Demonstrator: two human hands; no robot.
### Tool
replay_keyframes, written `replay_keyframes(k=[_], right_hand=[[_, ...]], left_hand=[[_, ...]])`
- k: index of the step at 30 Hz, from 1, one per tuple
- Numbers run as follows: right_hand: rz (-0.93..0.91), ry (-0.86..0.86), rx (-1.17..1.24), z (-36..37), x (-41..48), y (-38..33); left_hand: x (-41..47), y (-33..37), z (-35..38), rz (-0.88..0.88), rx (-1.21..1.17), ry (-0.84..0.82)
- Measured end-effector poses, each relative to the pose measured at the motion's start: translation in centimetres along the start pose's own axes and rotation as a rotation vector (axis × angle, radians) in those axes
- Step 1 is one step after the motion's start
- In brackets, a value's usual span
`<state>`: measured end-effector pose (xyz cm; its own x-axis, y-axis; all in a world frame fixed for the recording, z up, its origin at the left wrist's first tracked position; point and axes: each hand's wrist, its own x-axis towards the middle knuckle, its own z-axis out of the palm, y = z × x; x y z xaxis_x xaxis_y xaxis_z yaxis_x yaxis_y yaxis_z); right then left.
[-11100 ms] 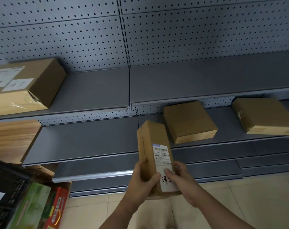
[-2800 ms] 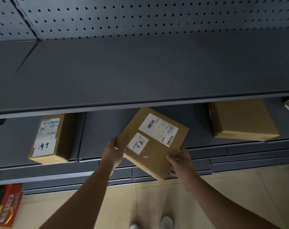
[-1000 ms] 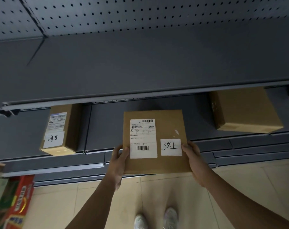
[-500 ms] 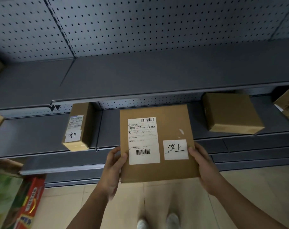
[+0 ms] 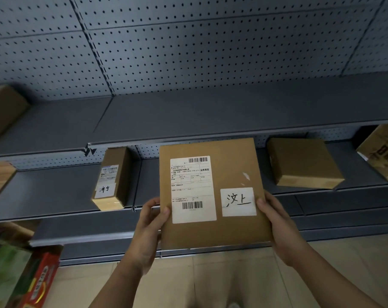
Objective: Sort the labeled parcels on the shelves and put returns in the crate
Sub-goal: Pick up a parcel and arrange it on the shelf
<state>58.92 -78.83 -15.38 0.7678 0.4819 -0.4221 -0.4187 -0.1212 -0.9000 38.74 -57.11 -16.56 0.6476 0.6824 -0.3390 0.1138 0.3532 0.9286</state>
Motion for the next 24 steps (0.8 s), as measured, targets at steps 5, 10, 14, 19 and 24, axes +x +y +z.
replay_keyframes(k=[5, 10, 14, 19, 24], right_hand=[[-0.008, -0.001, -0.011, 0.2, -0.8, -0.7], [-0.009, -0.006, -0.020, 0.0, -1.2, -0.6], [-0.006, 0.010, -0.028, -0.1, -1.3, -0.7], [0.003, 0.010, -0.035, -0.1, -1.1, -0.4], [0.004, 0.002, -0.043, -0.3, -0.6, 0.0]], left_hand=[[-0.2, 0.4, 0.0, 0.016, 0.015, -0.002], [-0.5, 0.3, 0.0, 0.014, 0.022, -0.011], [-0.7, 0.1, -0.1, 0.013, 0.026, -0.011], [-0.7, -0.1, -0.1, 0.003, 0.012, -0.023], [-0.4, -0.3, -0.1, -0.009, -0.007, -0.018]])
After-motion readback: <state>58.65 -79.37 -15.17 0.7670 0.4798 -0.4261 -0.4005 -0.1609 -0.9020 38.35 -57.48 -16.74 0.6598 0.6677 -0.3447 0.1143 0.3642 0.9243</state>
